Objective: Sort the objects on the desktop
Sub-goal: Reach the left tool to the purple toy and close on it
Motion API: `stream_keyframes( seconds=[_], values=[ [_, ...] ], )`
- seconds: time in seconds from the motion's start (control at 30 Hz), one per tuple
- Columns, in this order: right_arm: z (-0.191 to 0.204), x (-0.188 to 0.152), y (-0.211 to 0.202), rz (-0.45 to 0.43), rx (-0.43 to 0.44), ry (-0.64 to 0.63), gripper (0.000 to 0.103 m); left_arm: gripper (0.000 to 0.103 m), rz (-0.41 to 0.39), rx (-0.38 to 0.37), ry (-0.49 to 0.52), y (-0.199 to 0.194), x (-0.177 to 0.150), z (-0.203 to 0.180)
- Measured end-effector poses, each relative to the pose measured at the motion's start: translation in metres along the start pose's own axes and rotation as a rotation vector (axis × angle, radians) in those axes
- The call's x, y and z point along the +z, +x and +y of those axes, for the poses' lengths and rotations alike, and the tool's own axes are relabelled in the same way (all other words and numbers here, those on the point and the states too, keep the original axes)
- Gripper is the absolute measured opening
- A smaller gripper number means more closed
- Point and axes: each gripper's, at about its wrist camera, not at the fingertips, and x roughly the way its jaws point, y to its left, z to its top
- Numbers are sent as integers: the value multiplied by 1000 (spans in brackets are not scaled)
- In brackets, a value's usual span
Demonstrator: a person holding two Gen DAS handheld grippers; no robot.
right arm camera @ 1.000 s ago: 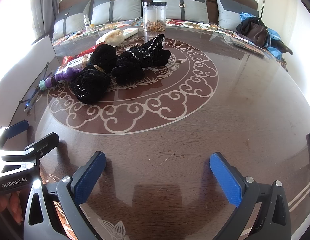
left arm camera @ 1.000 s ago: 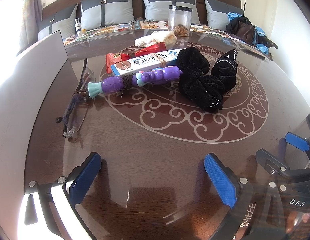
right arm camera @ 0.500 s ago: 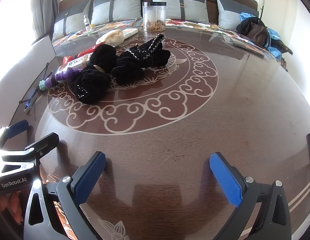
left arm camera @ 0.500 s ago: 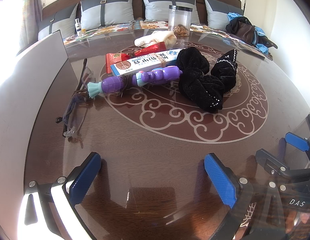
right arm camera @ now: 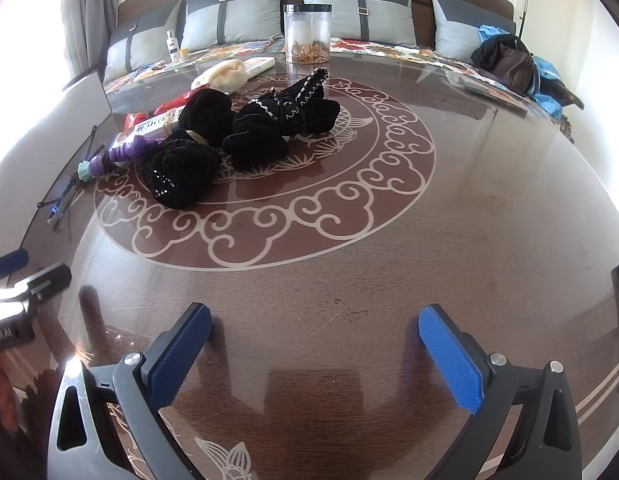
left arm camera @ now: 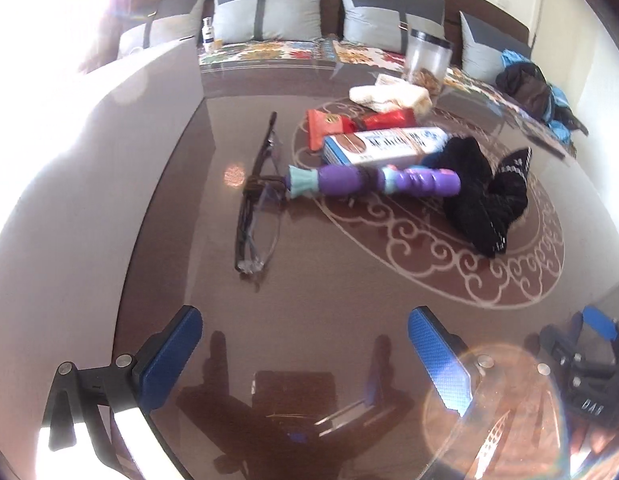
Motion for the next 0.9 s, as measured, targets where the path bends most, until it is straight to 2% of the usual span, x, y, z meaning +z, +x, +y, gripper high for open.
stream_keyframes(
  seconds=[0.07, 0.17, 0.27, 0.33, 0.47, 0.53, 0.57, 0.67, 0.73, 0.83, 0.9],
  values=[
    [1, 0, 0, 0, 0, 0, 103, 103, -15, -28, -59, -1, 17, 9],
    [0, 0, 0, 0, 0, 0, 103, 103, -32, -39, -52, 0, 41, 1],
    [0, 0, 0, 0, 0, 0, 103, 103, -49, 67, -38, 5, 64, -21],
    [0, 0, 0, -1, -2, 0, 103, 103, -44, 110, -51, 15, 78, -38],
    [0, 0, 0, -1, -2, 0, 103, 103, 59, 217, -44, 59, 96, -63],
    [0, 0, 0, -1, -2, 1, 103, 103, 91, 272, -29, 73, 95, -67],
    [0, 0, 0, -1, -2, 0, 103, 103, 87, 270, -34, 73, 92, -65],
    [0, 0, 0, -1, -2, 1, 103, 103, 83, 212, -46, 57, 75, -50],
    [0, 0, 0, -1, -2, 1, 103, 103, 90, 188, -6, 44, 59, -39],
    [0, 0, 0, -1, -2, 1, 103, 103, 115, 195, 40, 27, 33, -20],
    [0, 0, 0, -1, -4, 1, 103, 103, 110, 175, 14, 15, 19, -7]
  ],
)
